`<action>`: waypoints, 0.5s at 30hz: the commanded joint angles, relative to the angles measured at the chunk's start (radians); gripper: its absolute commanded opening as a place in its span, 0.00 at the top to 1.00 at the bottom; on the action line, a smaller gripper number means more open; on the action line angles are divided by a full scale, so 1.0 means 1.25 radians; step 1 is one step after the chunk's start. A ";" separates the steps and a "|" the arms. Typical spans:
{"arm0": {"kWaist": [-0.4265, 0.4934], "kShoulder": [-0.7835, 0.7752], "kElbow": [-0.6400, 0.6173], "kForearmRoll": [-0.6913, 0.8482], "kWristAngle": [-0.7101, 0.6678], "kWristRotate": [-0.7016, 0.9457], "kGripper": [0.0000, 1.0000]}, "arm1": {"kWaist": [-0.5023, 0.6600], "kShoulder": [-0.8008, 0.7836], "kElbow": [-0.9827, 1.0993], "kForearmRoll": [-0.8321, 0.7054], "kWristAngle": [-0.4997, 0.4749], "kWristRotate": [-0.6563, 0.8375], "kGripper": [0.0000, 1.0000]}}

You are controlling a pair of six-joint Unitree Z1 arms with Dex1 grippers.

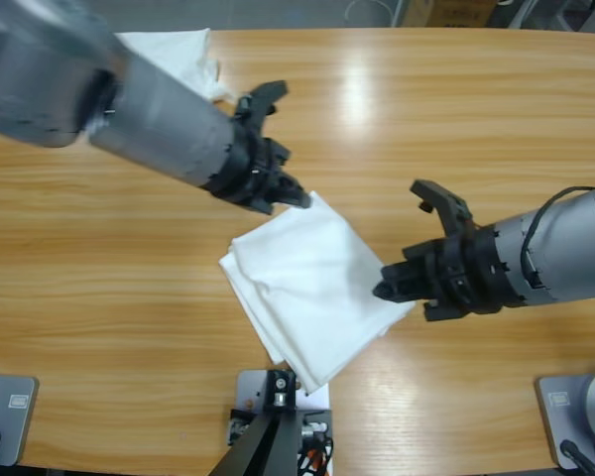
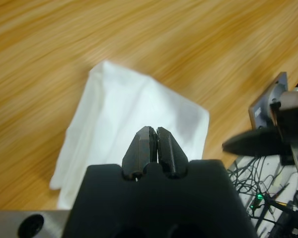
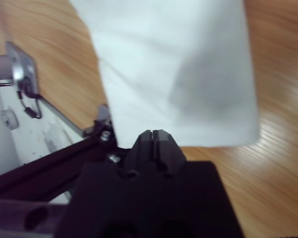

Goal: Fold clothes

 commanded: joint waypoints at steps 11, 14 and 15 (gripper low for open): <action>-0.012 0.165 -0.051 -0.007 -0.047 0.010 1.00 | 0.138 0.134 0.130 -0.256 0.019 0.084 1.00; -0.014 0.178 -0.051 -0.007 -0.047 0.007 1.00 | 0.144 0.141 0.140 -0.274 0.019 0.091 1.00; -0.014 0.179 -0.050 -0.006 -0.047 0.006 1.00 | 0.146 0.144 0.140 -0.281 0.019 0.094 1.00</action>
